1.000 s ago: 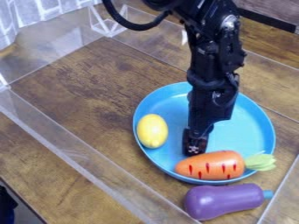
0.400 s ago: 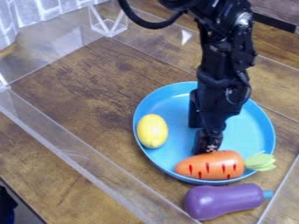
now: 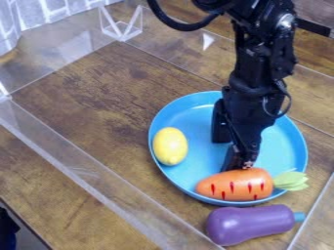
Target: Move the carrot to the left side
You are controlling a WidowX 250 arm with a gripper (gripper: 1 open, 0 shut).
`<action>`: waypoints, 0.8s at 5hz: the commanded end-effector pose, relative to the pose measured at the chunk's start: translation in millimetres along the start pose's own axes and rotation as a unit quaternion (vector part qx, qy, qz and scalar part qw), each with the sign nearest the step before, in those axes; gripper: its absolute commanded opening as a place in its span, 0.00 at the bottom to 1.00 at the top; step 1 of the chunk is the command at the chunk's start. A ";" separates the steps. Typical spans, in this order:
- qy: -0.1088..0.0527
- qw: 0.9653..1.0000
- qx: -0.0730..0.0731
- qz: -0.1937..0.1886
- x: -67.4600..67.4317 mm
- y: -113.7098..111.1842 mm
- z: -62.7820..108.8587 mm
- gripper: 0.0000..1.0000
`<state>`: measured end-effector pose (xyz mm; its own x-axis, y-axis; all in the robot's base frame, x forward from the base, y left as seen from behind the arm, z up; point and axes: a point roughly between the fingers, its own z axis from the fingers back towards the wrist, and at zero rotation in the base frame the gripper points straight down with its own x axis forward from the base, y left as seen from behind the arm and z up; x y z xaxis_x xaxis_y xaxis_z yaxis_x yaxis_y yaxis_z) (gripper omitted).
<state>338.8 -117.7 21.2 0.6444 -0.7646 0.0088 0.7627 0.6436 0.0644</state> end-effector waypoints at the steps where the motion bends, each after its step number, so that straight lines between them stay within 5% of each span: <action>1: 0.010 1.000 -0.002 -0.008 12.7 -14.8 -9.4 1.00; 4: 0.001 0.999 0.001 -0.052 10.6 -18.6 -10.2 1.00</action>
<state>344.7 -127.3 19.3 0.6013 -0.7987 0.0226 0.7944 0.6006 0.0901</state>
